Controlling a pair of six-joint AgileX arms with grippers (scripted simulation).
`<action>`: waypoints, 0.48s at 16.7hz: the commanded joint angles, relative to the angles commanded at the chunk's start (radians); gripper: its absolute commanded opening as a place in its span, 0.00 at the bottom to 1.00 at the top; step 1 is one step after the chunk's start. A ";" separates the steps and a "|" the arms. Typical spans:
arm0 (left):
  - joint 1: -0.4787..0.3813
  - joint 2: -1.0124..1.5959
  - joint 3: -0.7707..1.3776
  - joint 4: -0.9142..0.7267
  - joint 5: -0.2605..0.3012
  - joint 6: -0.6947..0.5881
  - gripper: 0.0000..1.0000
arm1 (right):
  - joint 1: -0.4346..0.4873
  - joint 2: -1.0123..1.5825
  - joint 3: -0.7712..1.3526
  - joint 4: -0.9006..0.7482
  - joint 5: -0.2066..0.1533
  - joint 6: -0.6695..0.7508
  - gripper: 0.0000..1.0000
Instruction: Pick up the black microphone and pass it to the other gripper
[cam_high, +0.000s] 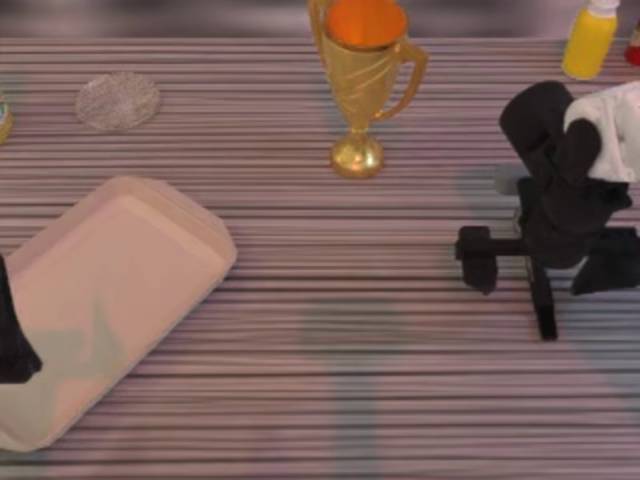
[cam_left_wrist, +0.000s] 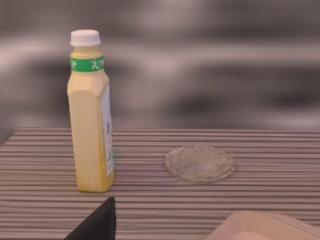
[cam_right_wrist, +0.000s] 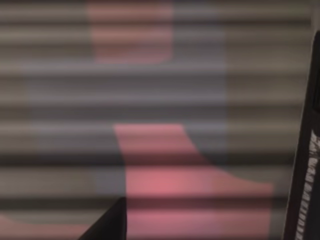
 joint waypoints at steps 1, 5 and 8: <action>0.000 0.000 0.000 0.000 0.000 0.000 1.00 | 0.000 0.000 0.000 0.000 0.000 0.000 1.00; 0.000 0.000 0.000 0.000 0.000 0.000 1.00 | 0.000 0.000 0.000 0.000 0.000 0.000 0.70; 0.000 0.000 0.000 0.000 0.000 0.000 1.00 | 0.000 0.000 0.000 0.000 0.000 0.000 0.47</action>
